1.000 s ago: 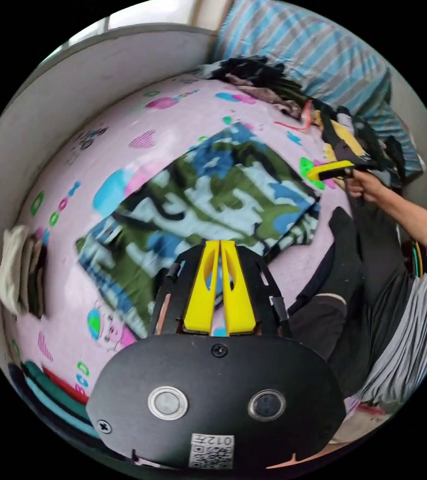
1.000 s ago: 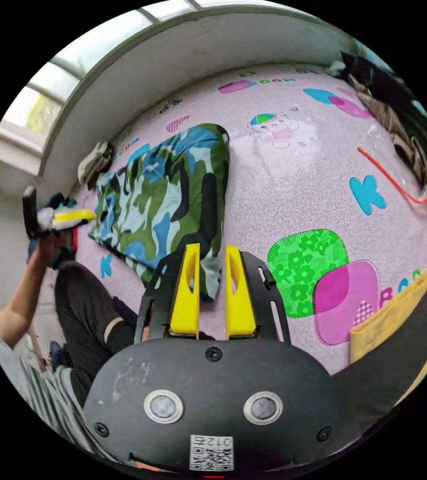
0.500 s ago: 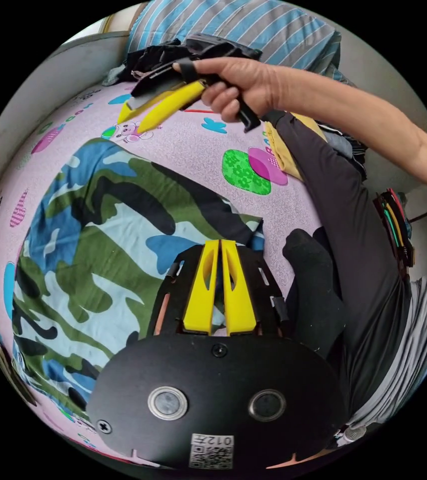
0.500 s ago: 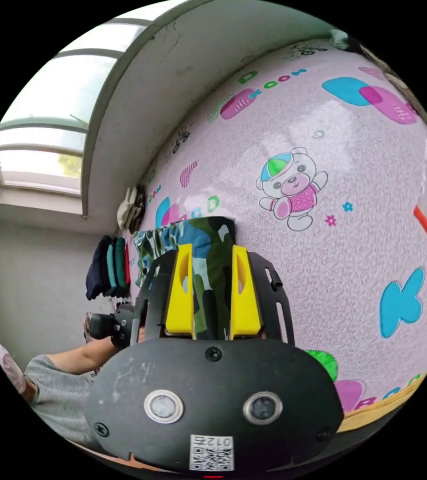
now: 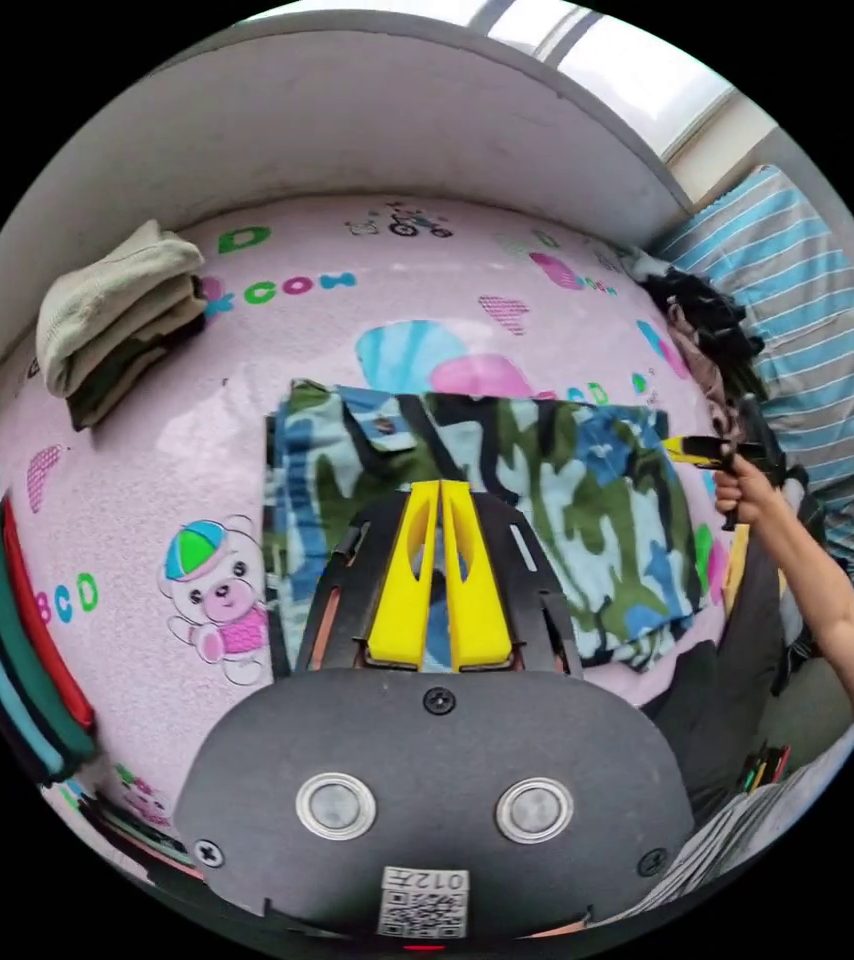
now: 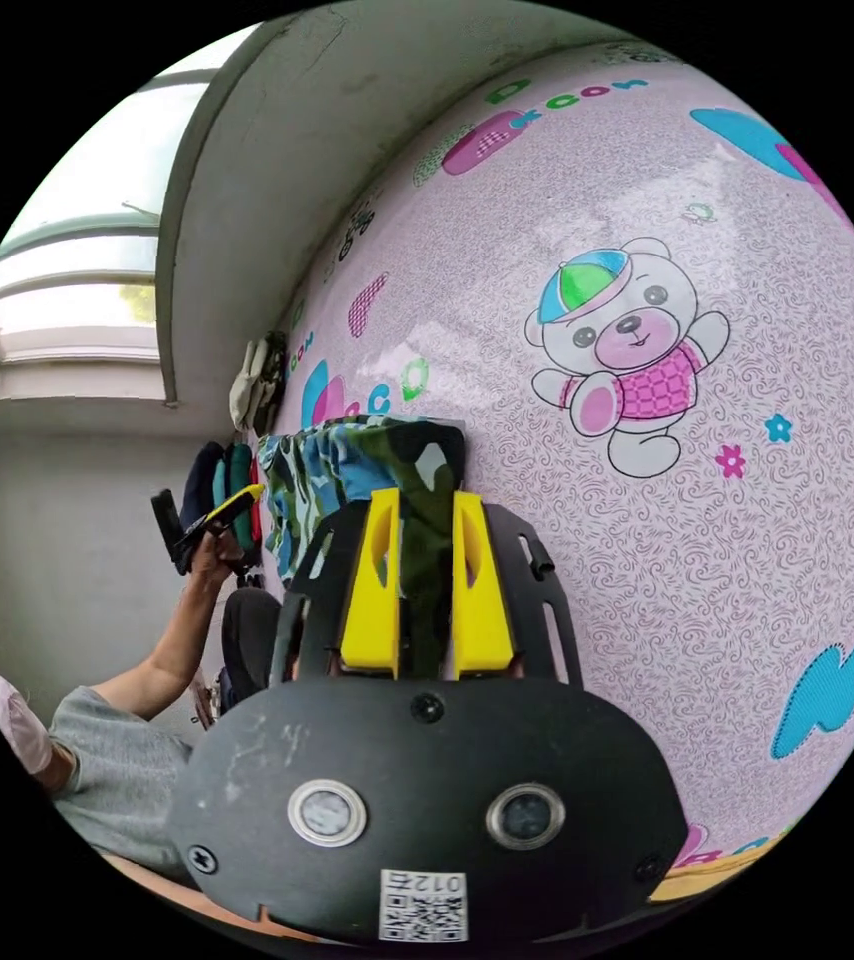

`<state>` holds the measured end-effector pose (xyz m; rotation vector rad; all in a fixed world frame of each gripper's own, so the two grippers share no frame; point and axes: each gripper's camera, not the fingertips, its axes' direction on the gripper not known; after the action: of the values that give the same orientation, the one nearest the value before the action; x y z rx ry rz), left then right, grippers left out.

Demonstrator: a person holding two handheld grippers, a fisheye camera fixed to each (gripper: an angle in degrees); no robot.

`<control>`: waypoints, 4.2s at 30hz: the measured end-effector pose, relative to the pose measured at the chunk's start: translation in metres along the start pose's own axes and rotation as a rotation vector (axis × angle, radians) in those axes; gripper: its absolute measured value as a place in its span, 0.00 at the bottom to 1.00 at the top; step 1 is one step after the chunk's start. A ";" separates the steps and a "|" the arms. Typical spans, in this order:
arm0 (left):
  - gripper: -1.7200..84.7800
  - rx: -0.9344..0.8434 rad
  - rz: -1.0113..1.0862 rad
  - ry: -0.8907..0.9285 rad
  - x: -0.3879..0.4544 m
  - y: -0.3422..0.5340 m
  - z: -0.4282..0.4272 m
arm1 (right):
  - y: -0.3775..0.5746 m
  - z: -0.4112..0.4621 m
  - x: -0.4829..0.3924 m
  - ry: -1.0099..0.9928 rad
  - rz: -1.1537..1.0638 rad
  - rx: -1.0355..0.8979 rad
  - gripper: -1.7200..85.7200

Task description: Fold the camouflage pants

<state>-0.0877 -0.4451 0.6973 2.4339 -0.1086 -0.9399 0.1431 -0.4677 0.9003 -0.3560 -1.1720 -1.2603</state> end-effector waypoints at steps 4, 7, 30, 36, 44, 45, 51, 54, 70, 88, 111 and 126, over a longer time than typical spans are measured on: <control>0.02 -0.116 0.003 -0.208 -0.020 -0.013 0.034 | 0.010 -0.008 0.009 0.079 0.014 0.066 0.02; 0.02 -0.124 -0.005 -0.147 -0.027 -0.014 0.037 | 0.012 -0.008 0.006 0.138 -0.005 0.081 0.01; 0.02 -0.309 0.440 -0.389 0.114 -0.082 0.077 | 0.153 0.002 0.008 0.107 0.264 0.229 0.02; 0.03 -0.096 0.414 -0.313 0.169 -0.081 0.036 | 0.186 0.012 -0.034 0.176 0.009 0.120 0.06; 0.03 -0.131 0.466 0.012 0.242 -0.068 0.069 | 0.116 -0.024 -0.036 0.074 -0.440 -0.089 0.14; 0.03 -0.149 0.460 0.016 0.249 -0.070 0.079 | 0.107 -0.020 -0.033 0.052 -0.452 -0.121 0.14; 0.03 -0.241 0.419 0.020 0.262 -0.082 0.120 | 0.044 0.034 -0.025 -0.119 -0.541 -0.423 0.14; 0.03 -0.250 0.412 0.014 0.263 -0.084 0.132 | 0.030 0.054 -0.027 -0.210 -0.561 -0.571 0.13; 0.02 -0.261 0.533 -0.012 0.297 -0.089 0.145 | 0.033 0.094 -0.021 0.146 -0.623 -0.939 0.01; 0.03 -0.217 0.805 0.193 0.386 0.069 0.083 | 0.195 -0.037 0.085 -0.214 0.118 0.158 0.15; 0.02 -0.281 0.818 0.057 0.431 0.093 0.121 | 0.218 -0.071 0.076 0.060 0.259 0.399 0.07; 0.02 -0.269 0.935 0.153 0.436 0.134 0.102 | 0.224 -0.058 0.079 -0.125 0.270 0.390 0.06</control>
<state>0.1905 -0.7164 0.4380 1.8487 -0.9045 -0.3084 0.3541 -0.4787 1.0231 -0.2925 -1.3929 -0.7634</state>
